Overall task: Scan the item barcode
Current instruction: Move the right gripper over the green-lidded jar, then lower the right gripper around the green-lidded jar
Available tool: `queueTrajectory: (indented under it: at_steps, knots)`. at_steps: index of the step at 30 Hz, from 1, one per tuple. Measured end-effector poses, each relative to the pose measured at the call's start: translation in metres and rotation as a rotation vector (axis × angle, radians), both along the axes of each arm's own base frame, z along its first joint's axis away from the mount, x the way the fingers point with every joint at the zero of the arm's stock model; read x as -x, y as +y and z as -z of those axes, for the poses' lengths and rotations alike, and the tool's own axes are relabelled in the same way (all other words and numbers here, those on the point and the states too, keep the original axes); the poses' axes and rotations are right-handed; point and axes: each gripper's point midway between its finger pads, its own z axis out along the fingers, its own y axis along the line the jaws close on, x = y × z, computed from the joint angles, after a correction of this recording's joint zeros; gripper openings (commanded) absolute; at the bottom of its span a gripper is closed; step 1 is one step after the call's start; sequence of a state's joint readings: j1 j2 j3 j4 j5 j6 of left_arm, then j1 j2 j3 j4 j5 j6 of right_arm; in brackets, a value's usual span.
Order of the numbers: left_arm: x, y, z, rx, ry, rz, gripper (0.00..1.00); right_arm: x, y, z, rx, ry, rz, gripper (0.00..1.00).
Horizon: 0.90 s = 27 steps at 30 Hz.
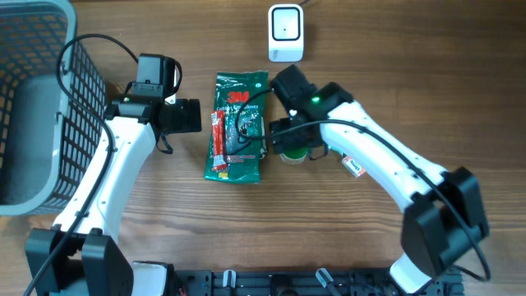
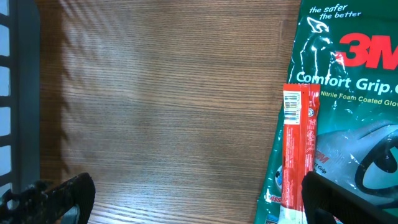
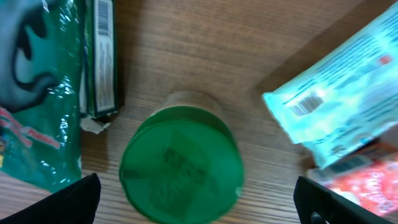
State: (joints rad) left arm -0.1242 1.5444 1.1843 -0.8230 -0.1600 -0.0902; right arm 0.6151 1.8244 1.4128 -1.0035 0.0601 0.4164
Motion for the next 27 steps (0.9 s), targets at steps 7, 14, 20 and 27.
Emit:
queueTrajectory:
  at_steps: [7, 14, 20, 27]
  knots:
    - [0.000, 0.000, 0.000, 0.000, 0.000, 0.000, 1.00, 0.005, 0.004, 0.007, 0.008, 0.022, 0.006, 0.70]
    - [0.000, 0.000, 0.000, 0.000, 0.000, 0.000, 1.00, 0.014, -0.001, 0.008, 0.027, 0.060, 0.020, 0.68]
    - [0.000, 0.000, 0.000, 0.000, 0.000, 0.000, 1.00, 0.018, -0.005, 0.008, 0.055, 0.077, -0.111, 0.68]
    - [0.000, 0.000, 0.000, 0.000, 0.000, 0.000, 1.00, 0.020, -0.026, 0.008, 0.192, 0.079, -0.287, 1.00]
